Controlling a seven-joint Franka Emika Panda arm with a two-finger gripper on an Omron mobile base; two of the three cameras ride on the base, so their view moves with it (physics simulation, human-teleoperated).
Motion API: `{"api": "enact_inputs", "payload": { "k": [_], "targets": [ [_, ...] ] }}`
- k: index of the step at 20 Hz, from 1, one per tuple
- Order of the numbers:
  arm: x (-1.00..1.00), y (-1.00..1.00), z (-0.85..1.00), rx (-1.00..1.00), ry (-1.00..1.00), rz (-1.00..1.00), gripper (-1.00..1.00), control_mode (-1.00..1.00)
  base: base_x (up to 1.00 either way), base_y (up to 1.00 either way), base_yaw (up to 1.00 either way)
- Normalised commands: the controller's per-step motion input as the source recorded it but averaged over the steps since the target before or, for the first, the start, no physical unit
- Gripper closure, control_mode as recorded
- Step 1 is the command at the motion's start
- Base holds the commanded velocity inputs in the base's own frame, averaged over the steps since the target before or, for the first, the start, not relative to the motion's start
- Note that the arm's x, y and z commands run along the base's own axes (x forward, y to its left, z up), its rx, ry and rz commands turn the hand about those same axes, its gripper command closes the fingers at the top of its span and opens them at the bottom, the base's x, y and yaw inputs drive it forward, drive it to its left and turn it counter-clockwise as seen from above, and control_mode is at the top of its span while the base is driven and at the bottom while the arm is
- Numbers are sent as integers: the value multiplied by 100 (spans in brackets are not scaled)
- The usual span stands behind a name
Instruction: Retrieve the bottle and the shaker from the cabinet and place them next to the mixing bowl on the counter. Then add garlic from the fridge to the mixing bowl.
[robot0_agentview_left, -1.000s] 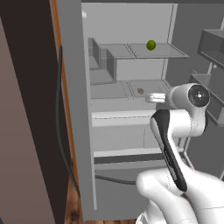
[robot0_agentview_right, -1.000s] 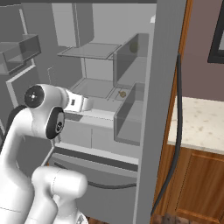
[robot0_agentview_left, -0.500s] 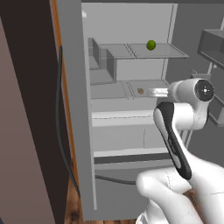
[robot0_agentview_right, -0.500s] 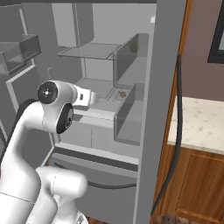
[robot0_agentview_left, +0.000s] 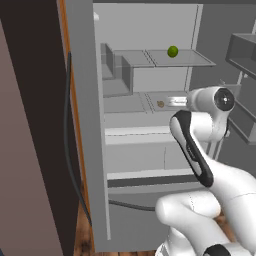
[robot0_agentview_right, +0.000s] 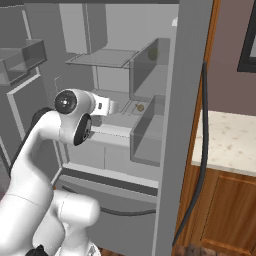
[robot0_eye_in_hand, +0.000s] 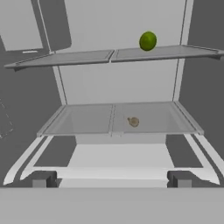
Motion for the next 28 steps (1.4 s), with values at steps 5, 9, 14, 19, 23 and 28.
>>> {"api": "enact_inputs", "payload": {
  "k": [5, 9, 14, 19, 23, 28],
  "targets": [
    [41, -9, 0, 0, 2, 0, -100, -100, 0, 0, 0],
    [40, -6, -6, 0, 4, 0, -100, -100, 0, 0, 0],
    [39, -2, -13, 0, 6, 0, -100, -100, 0, 0, 0],
    [33, 0, -31, 0, 6, 0, -100, -100, 0, 0, 0],
    [31, 0, -36, 0, 6, 0, -100, -100, 0, 0, 0],
    [28, -6, -13, 0, 0, 0, -100, -100, 0, 0, 0]
  ]
}}
